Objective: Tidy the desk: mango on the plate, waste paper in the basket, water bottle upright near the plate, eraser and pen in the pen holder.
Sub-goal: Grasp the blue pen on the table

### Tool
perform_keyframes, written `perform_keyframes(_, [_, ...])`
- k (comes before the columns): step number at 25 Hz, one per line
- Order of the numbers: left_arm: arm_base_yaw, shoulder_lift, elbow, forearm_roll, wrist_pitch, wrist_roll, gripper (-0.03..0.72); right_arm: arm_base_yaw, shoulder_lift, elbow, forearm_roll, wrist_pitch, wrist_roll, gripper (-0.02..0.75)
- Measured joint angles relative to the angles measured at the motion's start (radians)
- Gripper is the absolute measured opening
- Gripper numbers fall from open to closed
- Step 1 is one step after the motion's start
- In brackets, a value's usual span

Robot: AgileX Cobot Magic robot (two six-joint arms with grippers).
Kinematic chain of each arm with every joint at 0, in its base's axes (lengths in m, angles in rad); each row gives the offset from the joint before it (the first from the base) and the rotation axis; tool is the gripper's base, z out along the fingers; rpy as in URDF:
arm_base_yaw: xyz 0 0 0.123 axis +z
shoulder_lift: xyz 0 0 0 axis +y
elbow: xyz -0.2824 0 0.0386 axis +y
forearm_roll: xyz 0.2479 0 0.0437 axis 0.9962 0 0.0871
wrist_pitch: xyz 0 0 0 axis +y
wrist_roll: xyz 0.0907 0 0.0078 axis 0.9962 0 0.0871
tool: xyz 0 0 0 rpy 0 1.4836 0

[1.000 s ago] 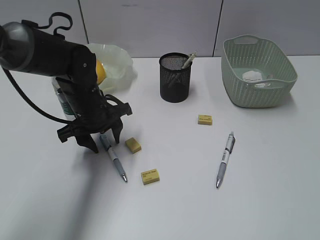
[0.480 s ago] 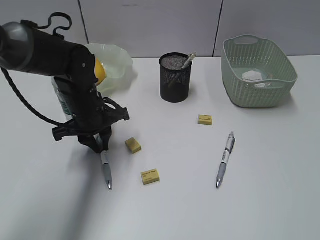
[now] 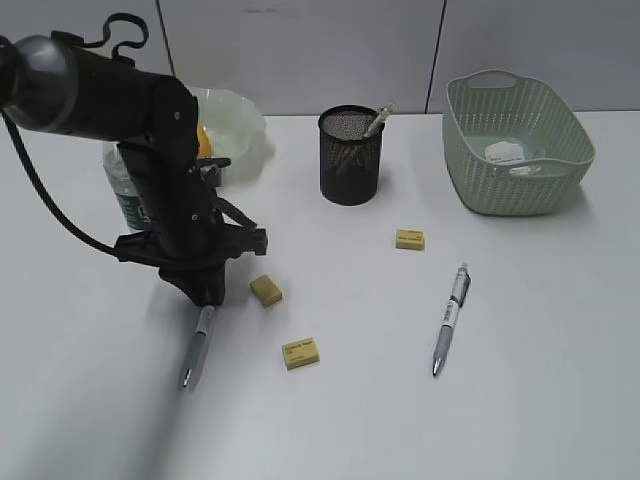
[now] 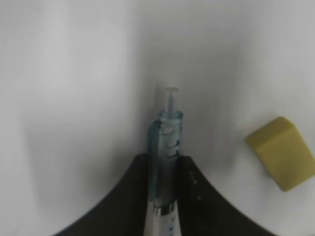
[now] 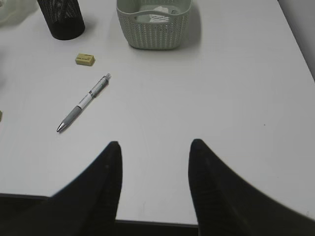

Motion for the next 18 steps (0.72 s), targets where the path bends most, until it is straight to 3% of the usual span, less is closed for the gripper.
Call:
perform_keyframes(4, [0.000, 0.000, -0.006, -0.051, 0.033, 0.167, 0.138, 0.000, 0.000, 0.000, 0.000, 0.000, 0.000, 0.363])
perform_keyframes(7, [-0.001, 0.000, -0.006, -0.064, 0.045, 0.229, 0.138, 0.000, 0.000, 0.000, 0.000, 0.000, 0.000, 0.363])
perform_keyframes(18, [-0.001, -0.005, -0.006, -0.074, 0.061, 0.260, 0.138, 0.000, 0.000, 0.000, 0.000, 0.000, 0.000, 0.363])
